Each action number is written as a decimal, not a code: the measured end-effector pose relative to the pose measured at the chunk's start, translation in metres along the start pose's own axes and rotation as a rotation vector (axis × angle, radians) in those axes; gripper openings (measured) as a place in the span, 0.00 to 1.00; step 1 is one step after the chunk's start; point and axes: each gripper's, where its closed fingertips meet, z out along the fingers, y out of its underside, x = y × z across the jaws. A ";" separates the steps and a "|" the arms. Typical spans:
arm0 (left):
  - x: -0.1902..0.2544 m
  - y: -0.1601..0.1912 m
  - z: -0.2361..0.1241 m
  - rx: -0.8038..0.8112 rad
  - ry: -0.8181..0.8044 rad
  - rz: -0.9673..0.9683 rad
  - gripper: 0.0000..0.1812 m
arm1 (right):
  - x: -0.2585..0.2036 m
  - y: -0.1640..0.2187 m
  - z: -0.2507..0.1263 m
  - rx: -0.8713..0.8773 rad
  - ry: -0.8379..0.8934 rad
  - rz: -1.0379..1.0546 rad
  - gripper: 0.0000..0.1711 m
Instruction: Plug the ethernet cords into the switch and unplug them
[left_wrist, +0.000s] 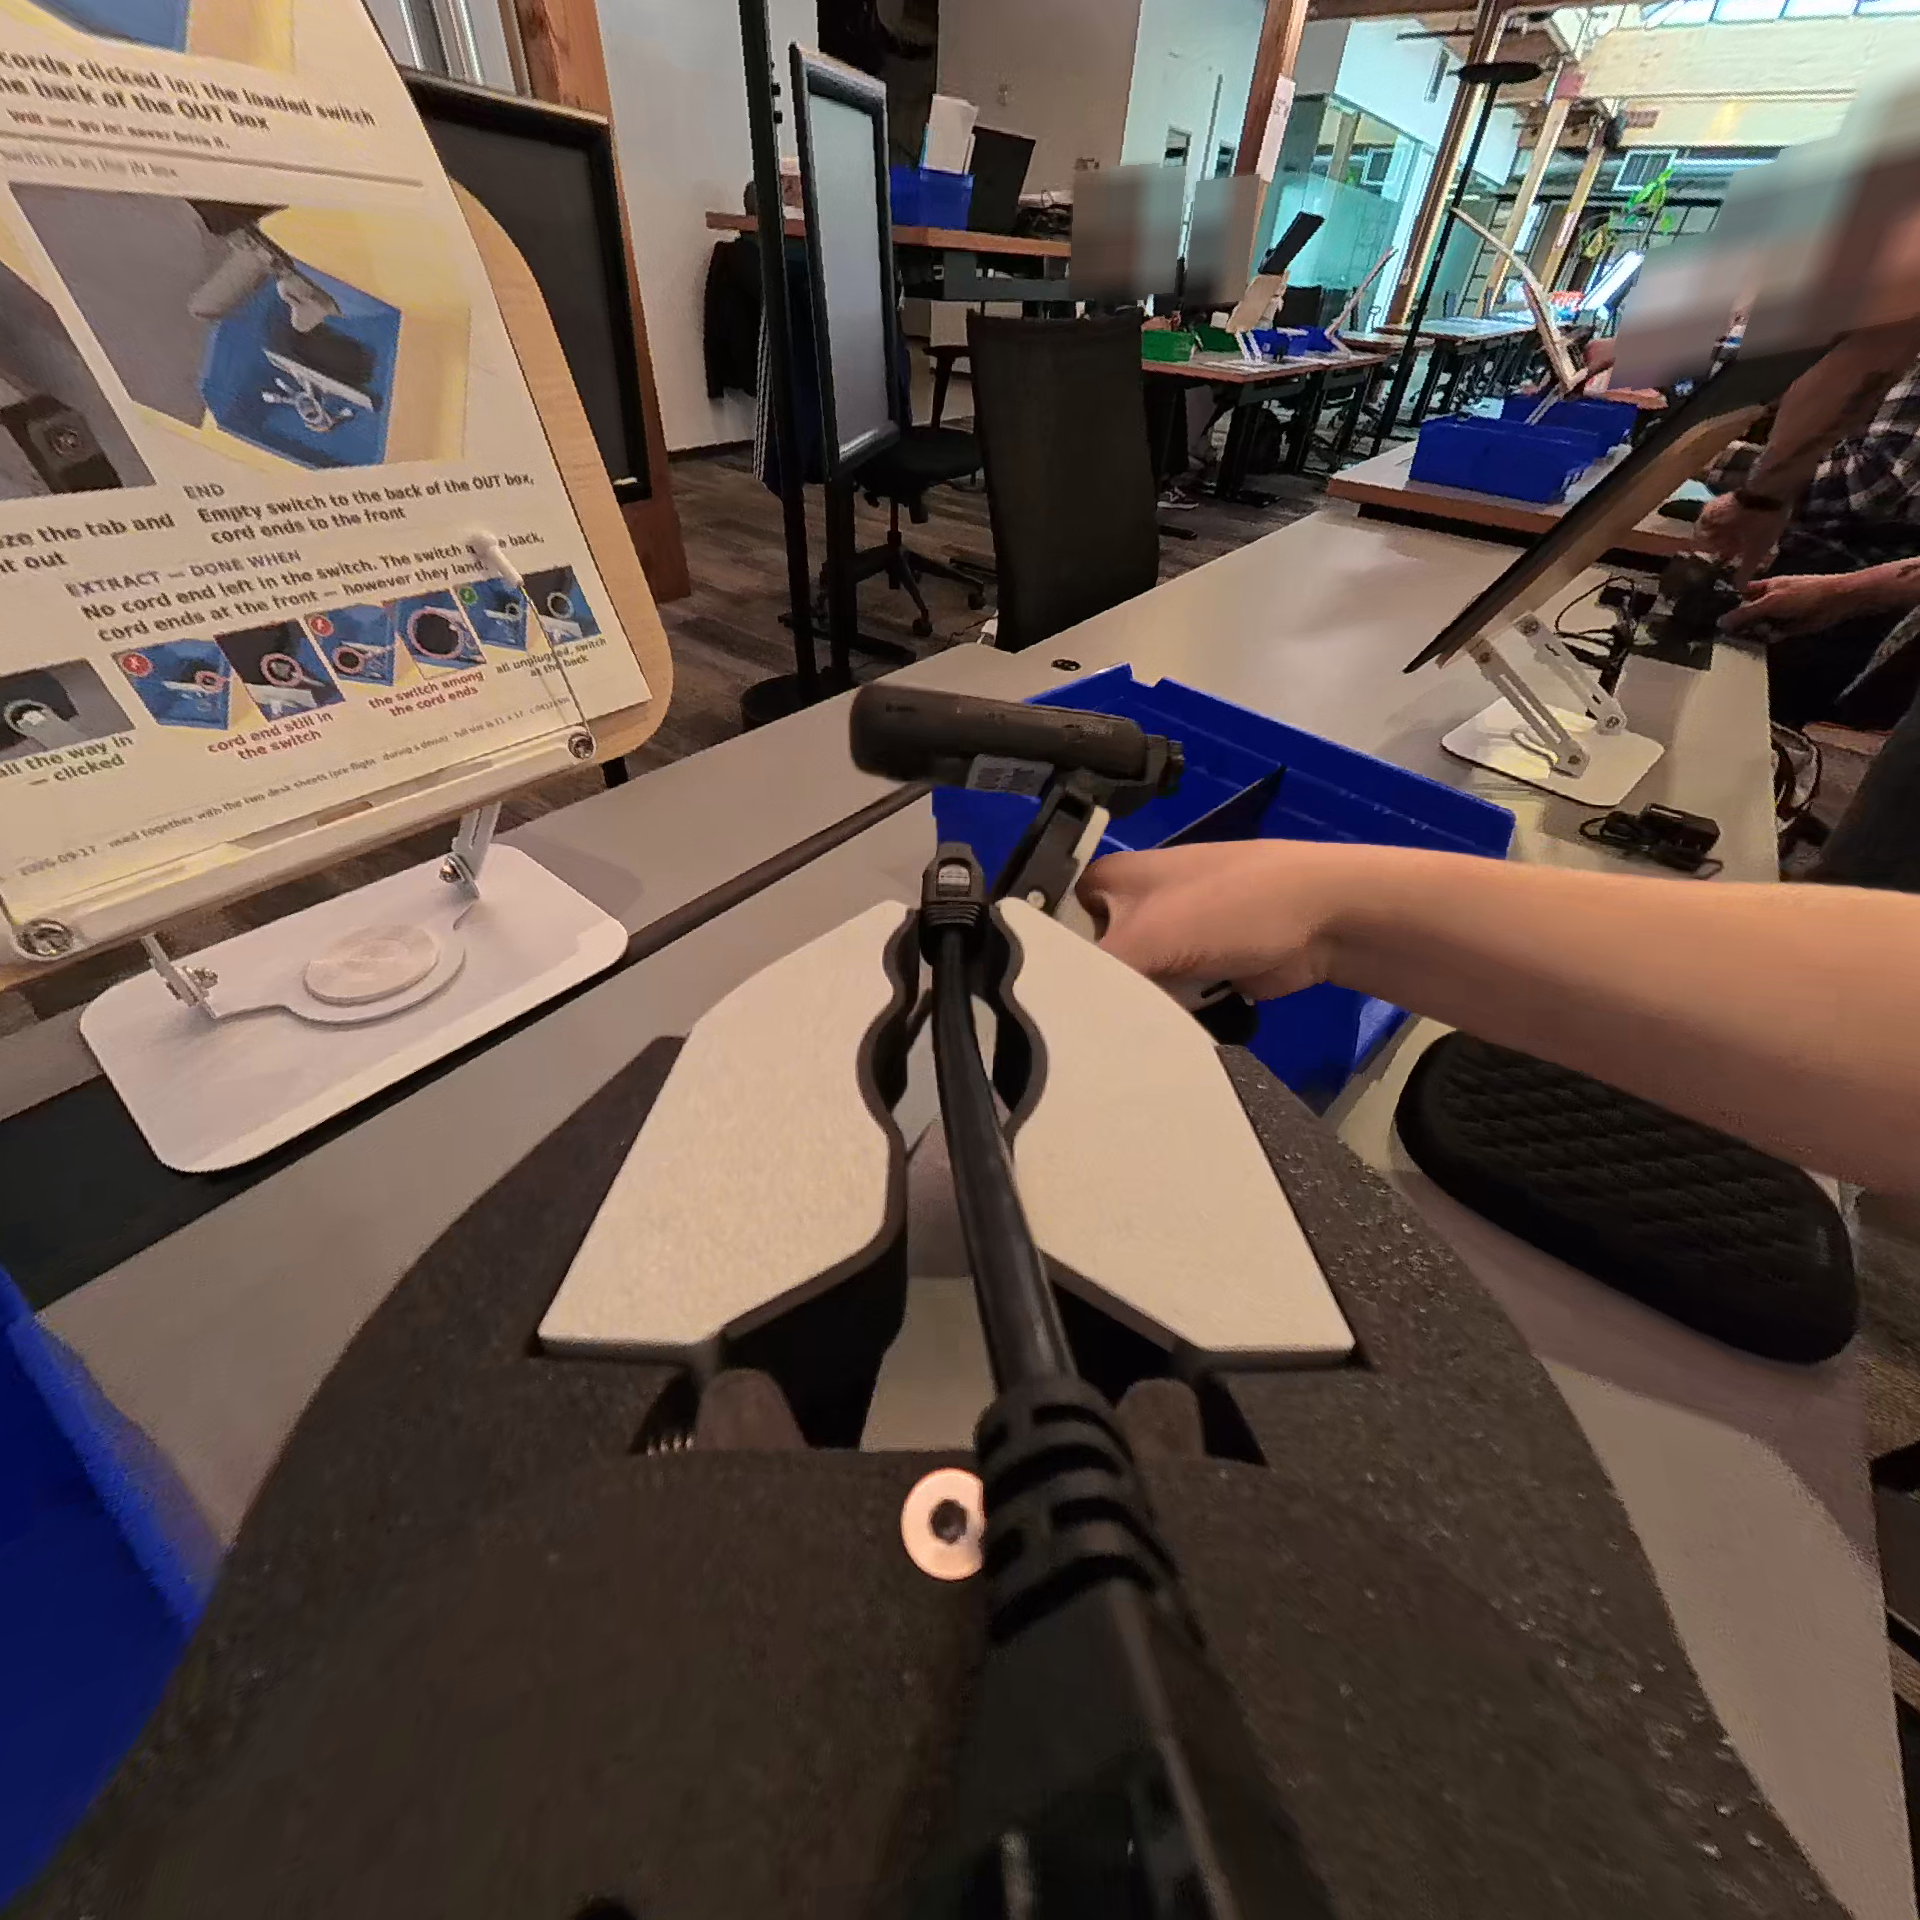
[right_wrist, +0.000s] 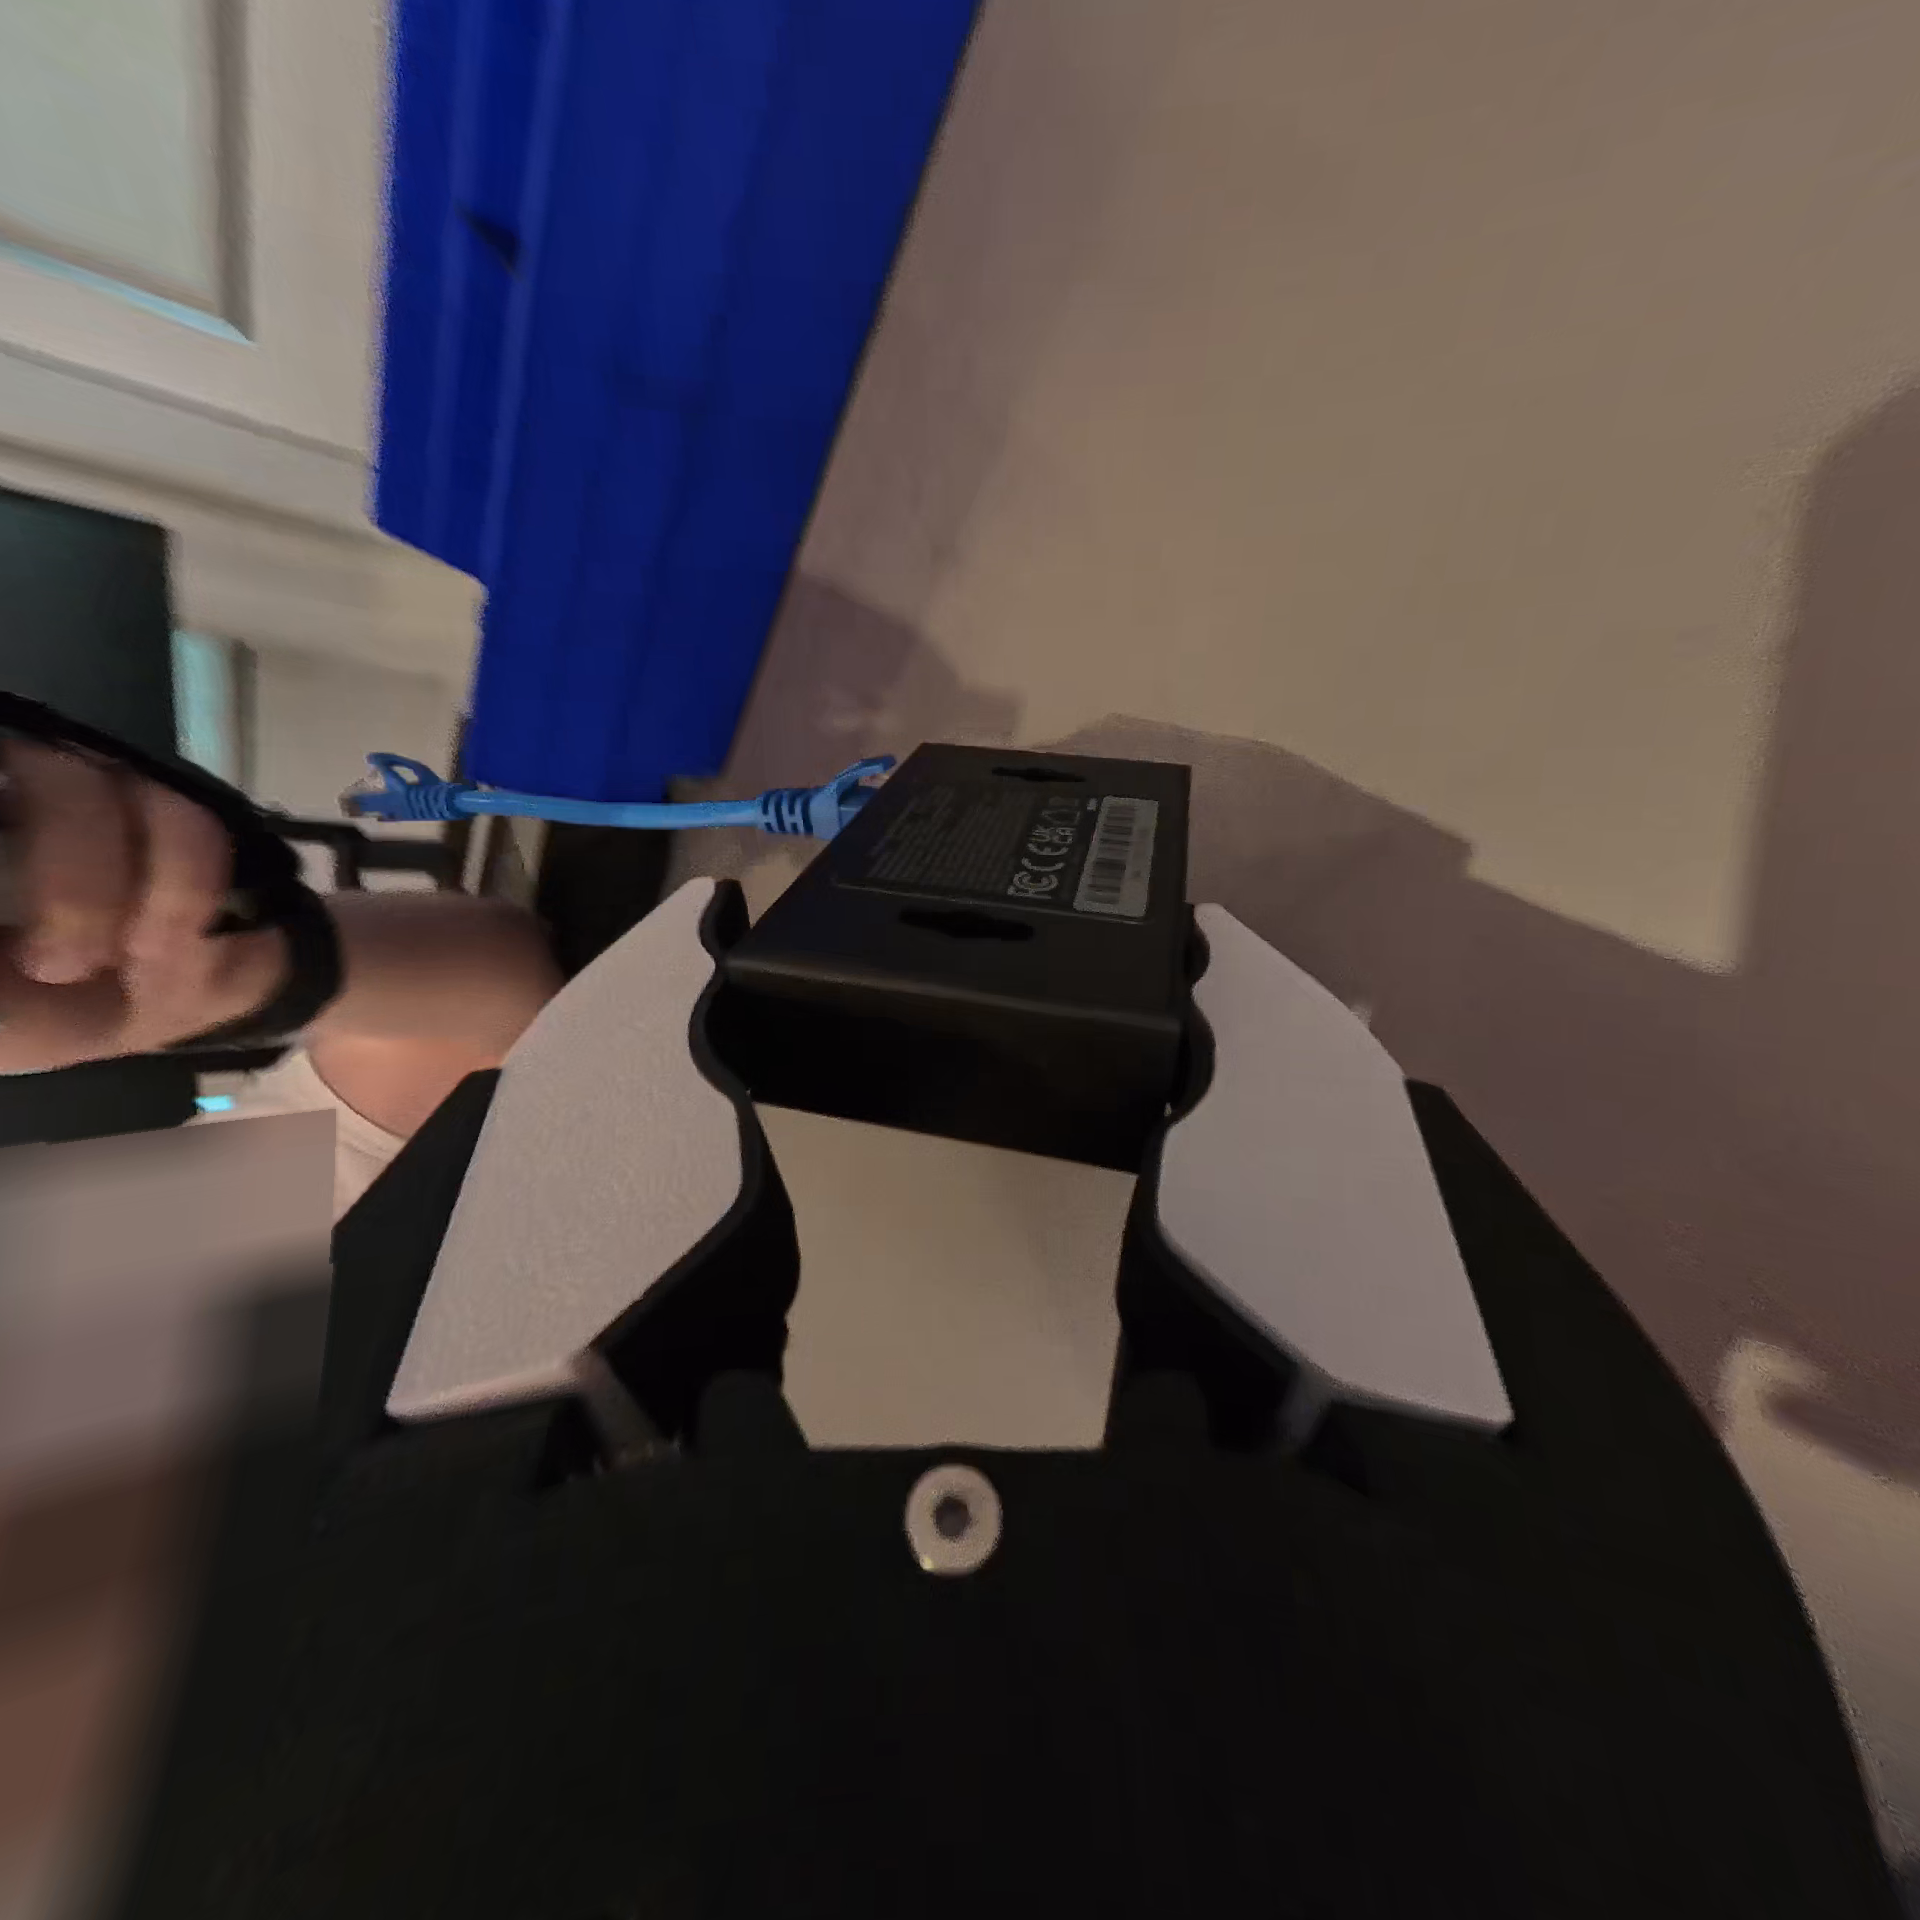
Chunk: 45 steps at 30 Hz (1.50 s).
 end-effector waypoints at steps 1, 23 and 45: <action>0.000 0.003 0.002 -0.010 0.001 -0.008 0.06 | -0.002 -0.004 -0.003 0.057 -0.033 0.009 0.44; -0.014 0.026 0.025 0.077 -0.131 -0.038 0.06 | -0.062 -0.040 -0.053 0.803 0.045 -0.399 0.44; 0.001 -0.003 0.007 0.213 -0.291 0.258 0.06 | -0.125 -0.044 -0.076 0.973 0.101 -0.810 0.44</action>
